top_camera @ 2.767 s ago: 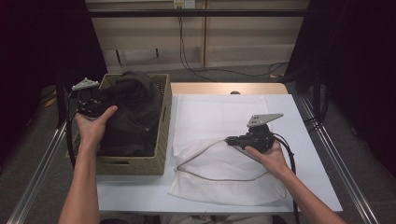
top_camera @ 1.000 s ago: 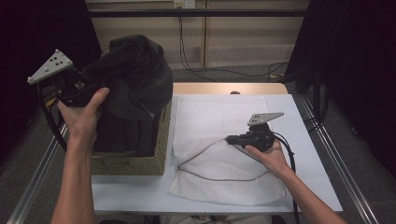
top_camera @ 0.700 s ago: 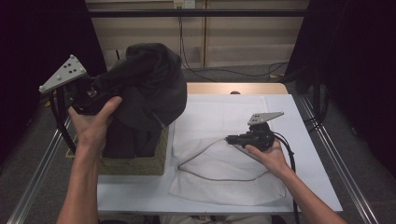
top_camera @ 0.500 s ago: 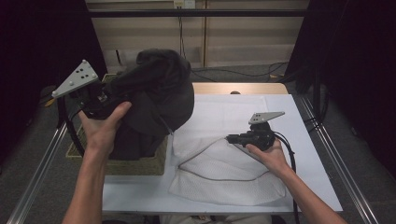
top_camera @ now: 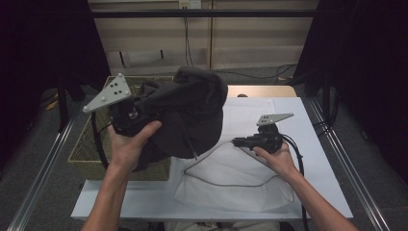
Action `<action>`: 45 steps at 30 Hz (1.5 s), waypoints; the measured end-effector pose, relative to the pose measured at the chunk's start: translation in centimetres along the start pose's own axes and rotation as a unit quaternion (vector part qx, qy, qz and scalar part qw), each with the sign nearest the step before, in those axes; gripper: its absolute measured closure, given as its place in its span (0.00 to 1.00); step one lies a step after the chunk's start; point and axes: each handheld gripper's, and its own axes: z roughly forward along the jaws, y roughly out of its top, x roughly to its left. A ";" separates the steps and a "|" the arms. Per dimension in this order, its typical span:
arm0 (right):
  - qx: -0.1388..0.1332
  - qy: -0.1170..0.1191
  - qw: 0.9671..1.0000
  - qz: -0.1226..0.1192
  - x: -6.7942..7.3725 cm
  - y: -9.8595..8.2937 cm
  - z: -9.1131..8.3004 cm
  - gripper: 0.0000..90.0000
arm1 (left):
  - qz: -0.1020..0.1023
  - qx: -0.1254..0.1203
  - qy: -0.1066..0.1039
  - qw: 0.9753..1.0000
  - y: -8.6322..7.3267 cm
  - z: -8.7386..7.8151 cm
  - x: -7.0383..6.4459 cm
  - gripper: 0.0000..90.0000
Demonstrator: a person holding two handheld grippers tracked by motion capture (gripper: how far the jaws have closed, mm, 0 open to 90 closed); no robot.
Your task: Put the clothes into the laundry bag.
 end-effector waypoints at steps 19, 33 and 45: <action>-0.008 0.002 1.000 0.008 -0.2 0.2 -0.3 1.00 | -0.004 0.030 -0.102 0.994 -0.3 4.0 -4.1 0.86; -0.018 0.001 1.000 0.009 -0.2 0.2 -1.0 1.00 | 0.015 0.126 -0.143 0.982 -6.3 7.7 -7.1 0.85; 0.000 -0.004 1.000 0.011 -0.1 0.0 -0.2 1.00 | 0.036 0.223 -0.151 0.962 -12.7 11.2 -8.7 0.84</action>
